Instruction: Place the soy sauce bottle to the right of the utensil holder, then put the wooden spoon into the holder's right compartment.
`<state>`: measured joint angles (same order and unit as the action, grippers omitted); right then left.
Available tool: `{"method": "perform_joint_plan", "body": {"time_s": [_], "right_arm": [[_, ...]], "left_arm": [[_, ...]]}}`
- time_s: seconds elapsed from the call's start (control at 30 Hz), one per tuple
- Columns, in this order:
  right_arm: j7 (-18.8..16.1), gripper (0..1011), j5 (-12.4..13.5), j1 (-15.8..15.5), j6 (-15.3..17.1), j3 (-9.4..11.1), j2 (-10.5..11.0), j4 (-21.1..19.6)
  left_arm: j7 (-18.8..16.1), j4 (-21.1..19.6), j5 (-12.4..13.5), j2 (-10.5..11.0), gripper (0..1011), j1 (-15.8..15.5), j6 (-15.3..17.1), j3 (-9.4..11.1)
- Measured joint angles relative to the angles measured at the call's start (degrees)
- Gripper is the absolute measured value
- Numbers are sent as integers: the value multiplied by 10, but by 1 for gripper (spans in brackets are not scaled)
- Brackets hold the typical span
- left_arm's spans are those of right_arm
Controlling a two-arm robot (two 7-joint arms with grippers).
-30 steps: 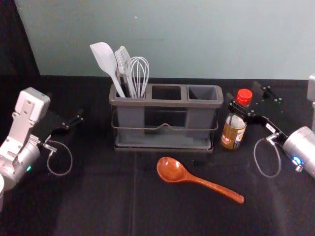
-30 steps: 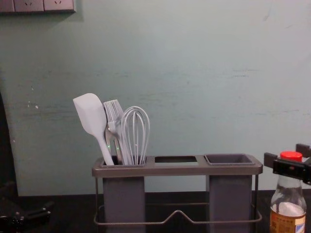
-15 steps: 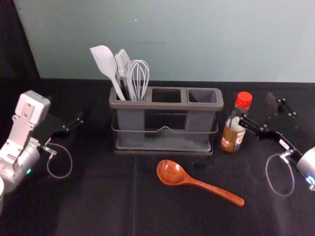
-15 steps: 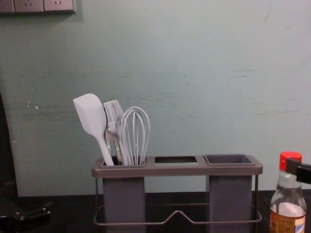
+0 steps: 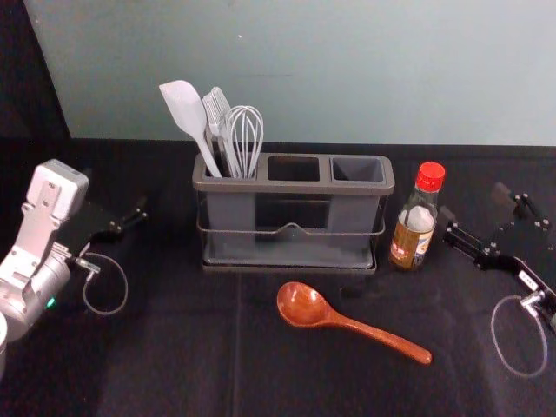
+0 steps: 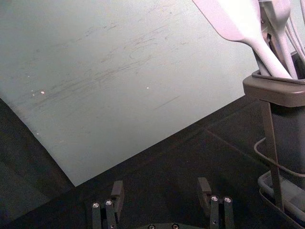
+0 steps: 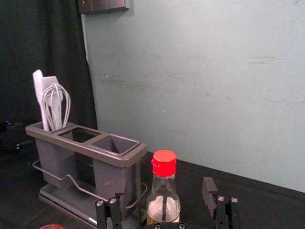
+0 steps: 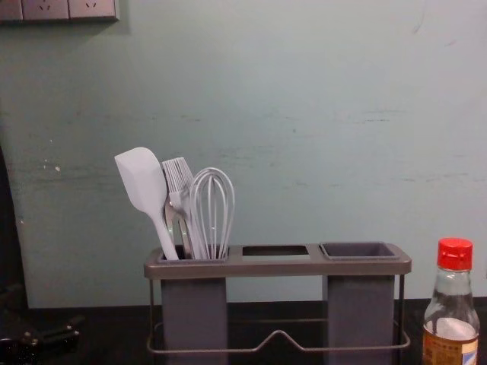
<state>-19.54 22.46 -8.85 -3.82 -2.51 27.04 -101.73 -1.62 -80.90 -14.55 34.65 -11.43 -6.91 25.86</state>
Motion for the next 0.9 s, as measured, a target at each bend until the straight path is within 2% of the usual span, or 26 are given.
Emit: {"method": "perform_joint_plan", "body": {"time_s": [0.4,0.73,0.9], "right_arm": [[-8,1002,-5,-50,-9,14,15,-37],[-35,1003,-22,-78,-10,17,50,-58],[-52,1003,-28,-84,0,9,72,-65]], "left_arm": [[0,0,0,0,1005,0,0,0],[0,0,0,0,1005,0,0,0],[0,0,0,0,1005,0,0,0]]}}
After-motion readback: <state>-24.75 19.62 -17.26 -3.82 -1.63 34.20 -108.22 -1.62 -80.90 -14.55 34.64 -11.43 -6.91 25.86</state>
